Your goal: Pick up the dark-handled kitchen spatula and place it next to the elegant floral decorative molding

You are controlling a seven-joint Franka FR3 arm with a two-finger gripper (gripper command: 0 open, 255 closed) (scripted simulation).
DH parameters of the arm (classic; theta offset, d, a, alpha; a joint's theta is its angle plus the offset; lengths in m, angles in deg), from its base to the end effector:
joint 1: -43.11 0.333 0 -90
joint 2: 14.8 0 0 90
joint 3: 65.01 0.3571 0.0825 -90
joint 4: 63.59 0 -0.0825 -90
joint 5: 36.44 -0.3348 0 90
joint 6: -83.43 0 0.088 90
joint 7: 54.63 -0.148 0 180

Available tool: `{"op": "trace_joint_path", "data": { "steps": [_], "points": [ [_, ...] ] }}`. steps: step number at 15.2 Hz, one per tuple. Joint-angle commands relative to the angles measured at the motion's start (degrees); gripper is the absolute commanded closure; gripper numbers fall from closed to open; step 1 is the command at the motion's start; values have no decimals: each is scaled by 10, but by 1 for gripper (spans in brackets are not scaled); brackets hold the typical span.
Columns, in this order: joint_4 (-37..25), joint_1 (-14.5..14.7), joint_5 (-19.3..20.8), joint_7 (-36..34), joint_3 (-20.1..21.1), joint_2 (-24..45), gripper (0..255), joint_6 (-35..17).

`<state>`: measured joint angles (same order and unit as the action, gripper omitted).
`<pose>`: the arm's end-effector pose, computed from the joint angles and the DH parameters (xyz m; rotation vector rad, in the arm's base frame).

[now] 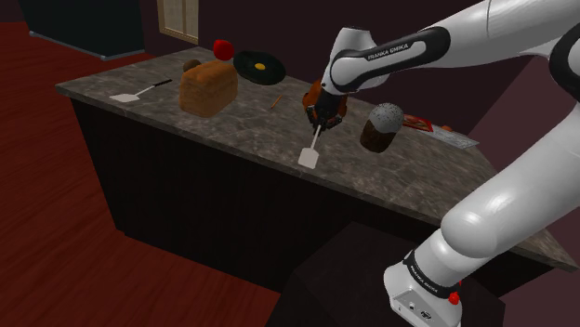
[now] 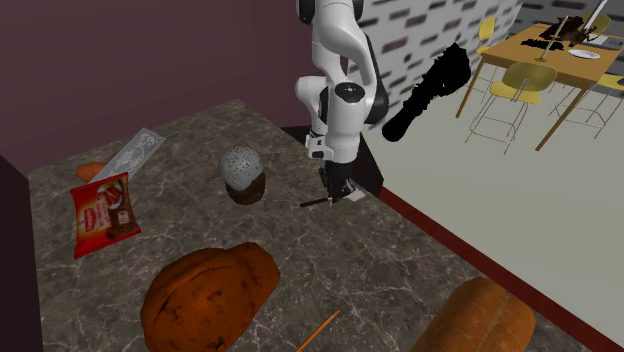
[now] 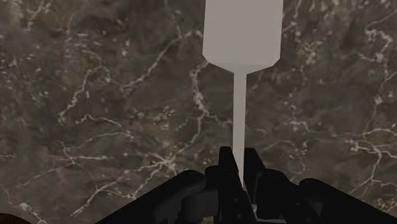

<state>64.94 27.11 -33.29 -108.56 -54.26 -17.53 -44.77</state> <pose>0.4772 -0.0466 0.4202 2.7286 -1.4903 0.0918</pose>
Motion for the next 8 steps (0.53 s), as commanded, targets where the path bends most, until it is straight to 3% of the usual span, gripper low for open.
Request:
{"op": "trace_joint_path", "data": {
  "steps": [1,8],
  "points": [
    [-7,1,-3,1,0,-9,255,16],
    [-39,1,-9,8,-1,-31,255,69]
  ]
}}
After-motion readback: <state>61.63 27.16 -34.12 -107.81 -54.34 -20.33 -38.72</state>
